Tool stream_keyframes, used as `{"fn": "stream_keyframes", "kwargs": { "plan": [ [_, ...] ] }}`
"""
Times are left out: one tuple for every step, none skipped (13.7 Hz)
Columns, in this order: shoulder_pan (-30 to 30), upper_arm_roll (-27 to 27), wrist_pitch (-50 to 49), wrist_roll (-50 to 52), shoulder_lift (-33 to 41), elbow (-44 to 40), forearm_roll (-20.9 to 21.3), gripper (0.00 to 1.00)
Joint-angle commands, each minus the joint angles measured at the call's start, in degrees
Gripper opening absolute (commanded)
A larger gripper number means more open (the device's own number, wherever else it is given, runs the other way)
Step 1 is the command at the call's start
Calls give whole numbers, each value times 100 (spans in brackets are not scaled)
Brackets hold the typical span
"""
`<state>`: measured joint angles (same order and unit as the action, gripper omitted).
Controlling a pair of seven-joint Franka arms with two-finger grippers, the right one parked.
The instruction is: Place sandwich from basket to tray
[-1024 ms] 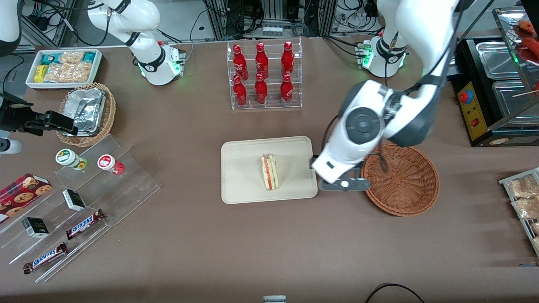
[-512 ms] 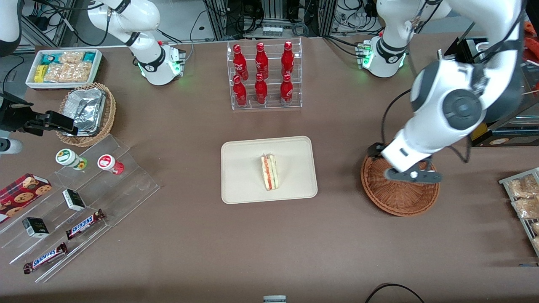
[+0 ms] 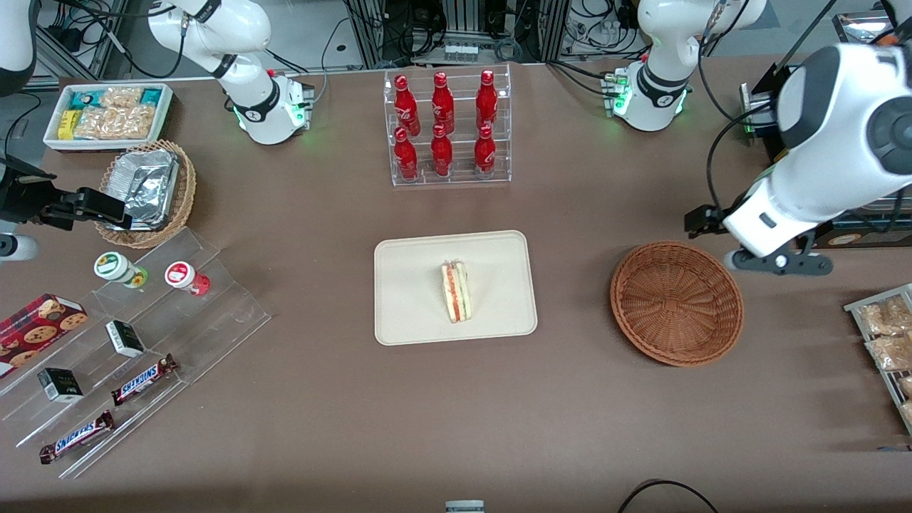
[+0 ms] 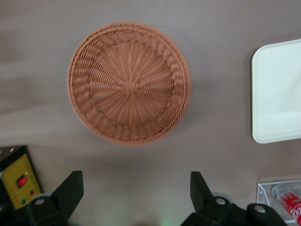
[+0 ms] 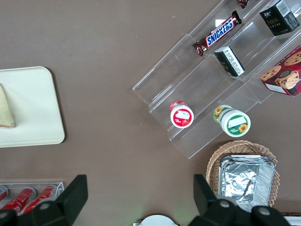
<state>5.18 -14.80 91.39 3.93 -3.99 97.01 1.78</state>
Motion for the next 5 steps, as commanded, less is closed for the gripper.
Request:
{"fn": "stream_keyframes", "kwargs": {
  "plan": [
    [150,46,-322,-103,486,152,-81,100],
    [141,134,-428,-103,583,134,-81,100],
    [132,187,-516,-120,627,73,-90,100],
    [132,240,-648,-208,654,-32,-90,100],
    [132,293,-745,-217,654,-112,-90,100]
  ]
}}
